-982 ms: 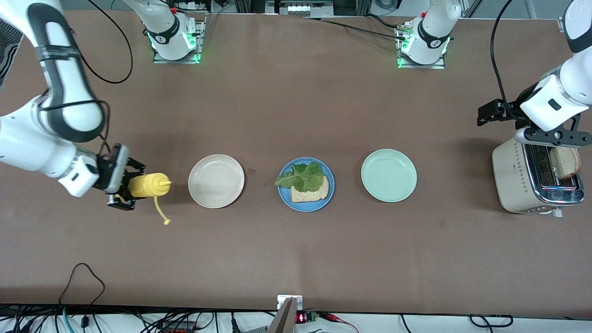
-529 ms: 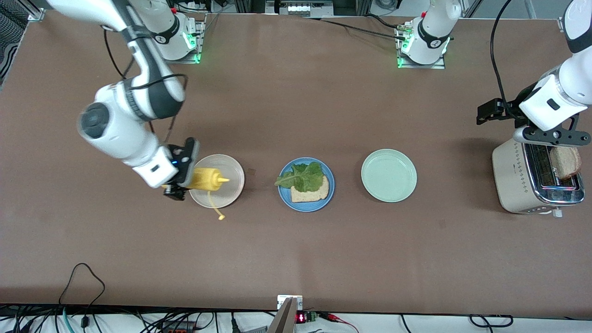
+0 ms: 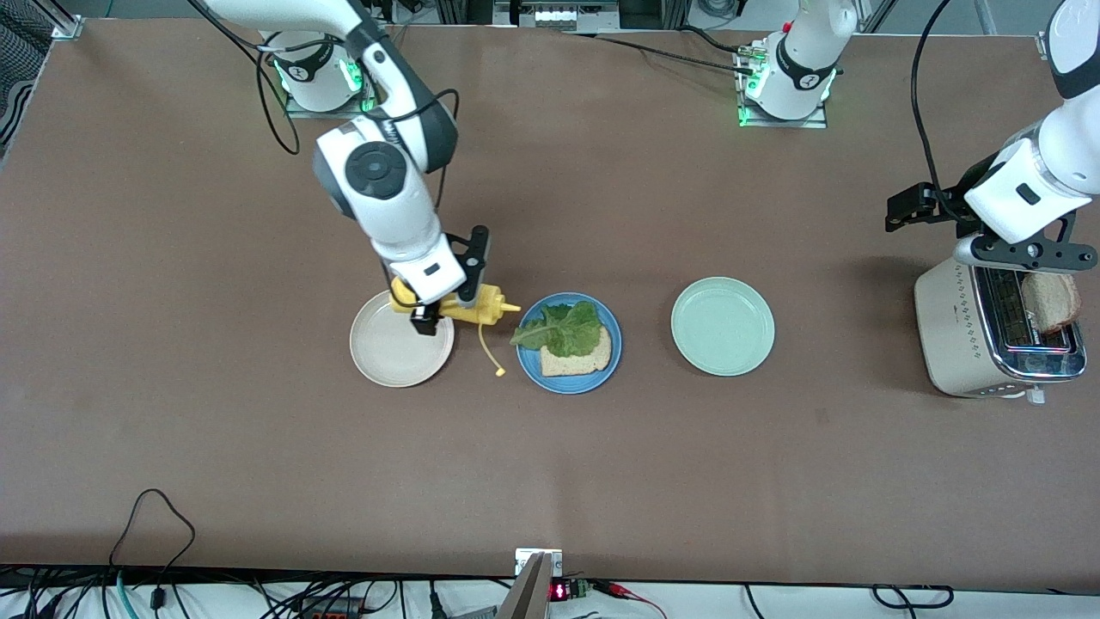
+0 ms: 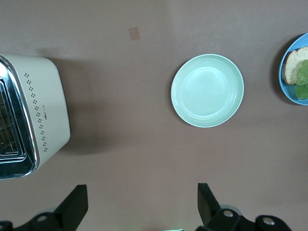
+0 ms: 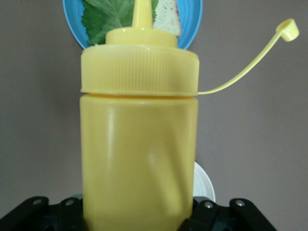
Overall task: Make sandwich in blue plate with both arms
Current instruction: 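Tilt the yellow bottle over the lettuce on the blue plate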
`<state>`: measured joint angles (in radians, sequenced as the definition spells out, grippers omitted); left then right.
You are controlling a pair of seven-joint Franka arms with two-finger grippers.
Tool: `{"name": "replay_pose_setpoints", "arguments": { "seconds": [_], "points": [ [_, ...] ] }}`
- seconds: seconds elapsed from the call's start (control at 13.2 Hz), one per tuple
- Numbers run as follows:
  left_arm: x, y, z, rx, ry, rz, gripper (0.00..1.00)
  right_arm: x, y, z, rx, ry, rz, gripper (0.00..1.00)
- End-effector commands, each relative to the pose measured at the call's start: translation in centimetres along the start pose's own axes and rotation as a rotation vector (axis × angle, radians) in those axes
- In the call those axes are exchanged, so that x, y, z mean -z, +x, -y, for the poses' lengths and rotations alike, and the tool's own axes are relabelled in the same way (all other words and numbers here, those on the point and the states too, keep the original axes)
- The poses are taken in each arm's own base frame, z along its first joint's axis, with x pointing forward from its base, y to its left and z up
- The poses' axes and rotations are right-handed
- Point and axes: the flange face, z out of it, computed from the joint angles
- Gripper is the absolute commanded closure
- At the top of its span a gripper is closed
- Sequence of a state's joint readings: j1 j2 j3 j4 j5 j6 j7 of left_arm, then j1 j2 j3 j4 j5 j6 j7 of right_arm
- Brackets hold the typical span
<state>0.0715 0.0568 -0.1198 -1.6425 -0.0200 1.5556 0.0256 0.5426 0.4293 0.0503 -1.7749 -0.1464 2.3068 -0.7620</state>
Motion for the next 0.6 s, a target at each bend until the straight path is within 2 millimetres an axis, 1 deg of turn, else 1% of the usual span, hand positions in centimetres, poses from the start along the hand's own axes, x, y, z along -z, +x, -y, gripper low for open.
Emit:
{"name": "replay_pose_setpoints", "arguments": {
  "seconds": [0.0, 0.08, 0.15, 0.23, 0.53],
  "points": [
    [0.8, -0.3, -0.2, 0.006, -0.012, 0.000, 0.00, -1.5, 3.7, 1.0, -0.005, -0.050, 0.046, 1.00],
    [0.8, -0.3, -0.2, 0.004, -0.012, 0.000, 0.00, -2.7, 4.8, 1.6, 0.001, -0.049, 0.055, 1.00],
    [0.8, -0.3, -0.2, 0.004, -0.012, 0.000, 0.00, -3.9, 5.4, 1.9, 0.002, -0.045, 0.065, 1.00],
    [0.8, -0.3, -0.2, 0.006, -0.012, 0.000, 0.00, -4.9, 5.7, 2.1, -0.002, -0.044, 0.077, 1.00],
    [0.8, -0.3, -0.2, 0.006, -0.012, 0.000, 0.00, -5.2, 6.3, 2.5, 0.009, -0.061, 0.081, 1.00]
  ]
}}
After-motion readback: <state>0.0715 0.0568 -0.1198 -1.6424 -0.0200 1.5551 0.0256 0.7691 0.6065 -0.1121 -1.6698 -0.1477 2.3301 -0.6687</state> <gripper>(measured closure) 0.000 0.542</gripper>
